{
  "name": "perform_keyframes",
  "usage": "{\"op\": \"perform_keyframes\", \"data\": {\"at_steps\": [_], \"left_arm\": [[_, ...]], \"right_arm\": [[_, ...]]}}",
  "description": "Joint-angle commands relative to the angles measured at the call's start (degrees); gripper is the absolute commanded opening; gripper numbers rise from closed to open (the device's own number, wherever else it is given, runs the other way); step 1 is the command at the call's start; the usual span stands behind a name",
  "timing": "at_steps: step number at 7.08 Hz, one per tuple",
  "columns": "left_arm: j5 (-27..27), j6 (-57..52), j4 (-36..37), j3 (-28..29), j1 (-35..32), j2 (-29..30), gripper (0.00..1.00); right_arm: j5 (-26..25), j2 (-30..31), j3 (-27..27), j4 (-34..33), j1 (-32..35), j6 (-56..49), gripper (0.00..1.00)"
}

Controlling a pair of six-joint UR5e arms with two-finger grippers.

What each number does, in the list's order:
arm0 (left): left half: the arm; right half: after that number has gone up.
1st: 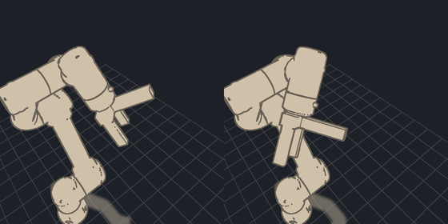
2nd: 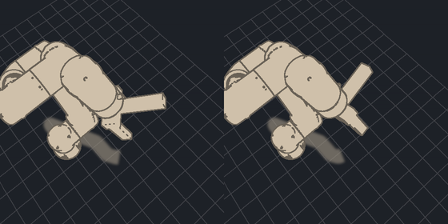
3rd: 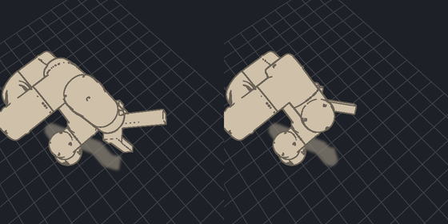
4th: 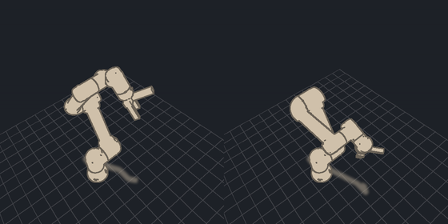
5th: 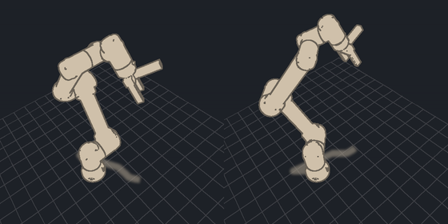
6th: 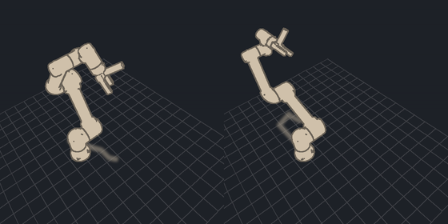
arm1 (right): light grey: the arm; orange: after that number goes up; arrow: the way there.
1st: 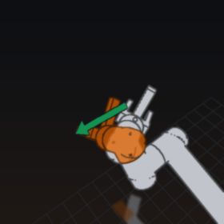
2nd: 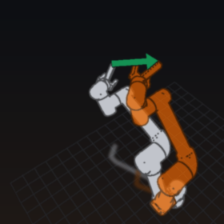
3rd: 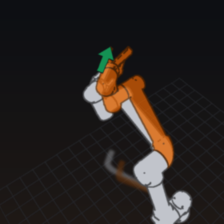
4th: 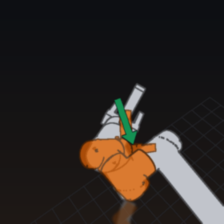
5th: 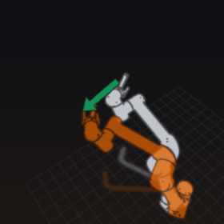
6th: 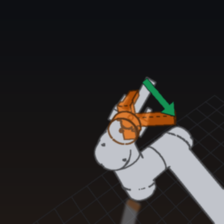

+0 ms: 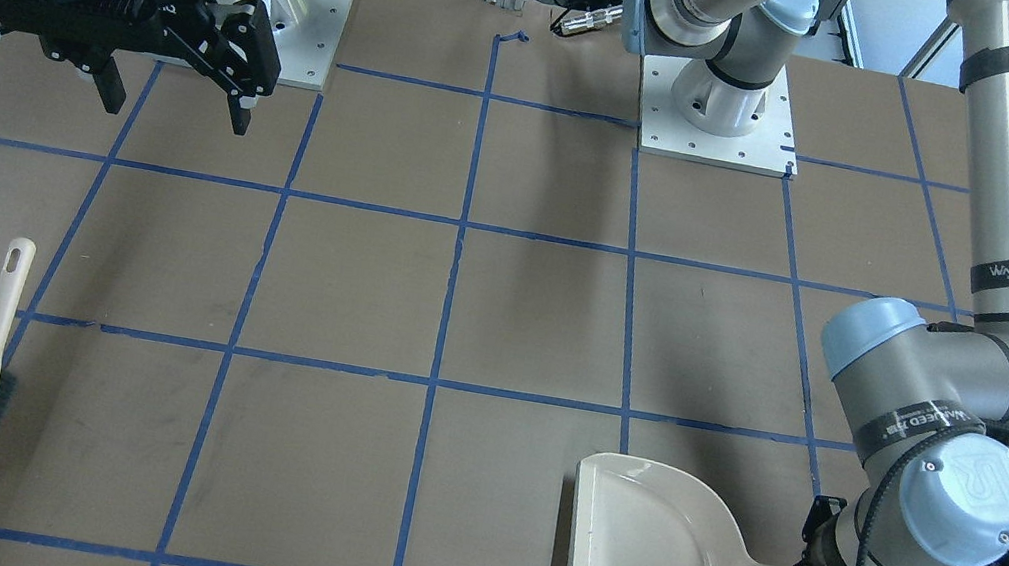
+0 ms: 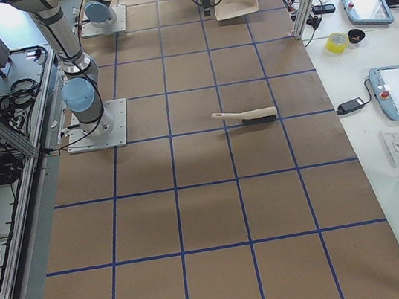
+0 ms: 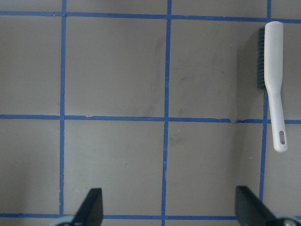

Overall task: Sweep and dump trash into bin
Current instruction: 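Return the empty dustpan to the table with the left gripper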

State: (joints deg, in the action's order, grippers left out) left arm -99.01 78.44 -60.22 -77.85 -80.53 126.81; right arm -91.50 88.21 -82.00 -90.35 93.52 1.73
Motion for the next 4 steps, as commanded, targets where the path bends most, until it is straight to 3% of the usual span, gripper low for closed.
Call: {"op": "perform_keyframes", "data": {"at_steps": [1, 4], "left_arm": [[0.0, 0.1, -0.1, -2.7, -0.1, -0.6, 0.0], [-0.1, 0.1, -0.9, -2.5, -0.1, -0.8, 0.03]], "right_arm": [[0.0, -0.1, 0.0, 0.0, 0.0, 0.0, 1.0], [-0.1, 0.0, 0.0, 0.2, 0.0, -0.1, 1.0]]}}
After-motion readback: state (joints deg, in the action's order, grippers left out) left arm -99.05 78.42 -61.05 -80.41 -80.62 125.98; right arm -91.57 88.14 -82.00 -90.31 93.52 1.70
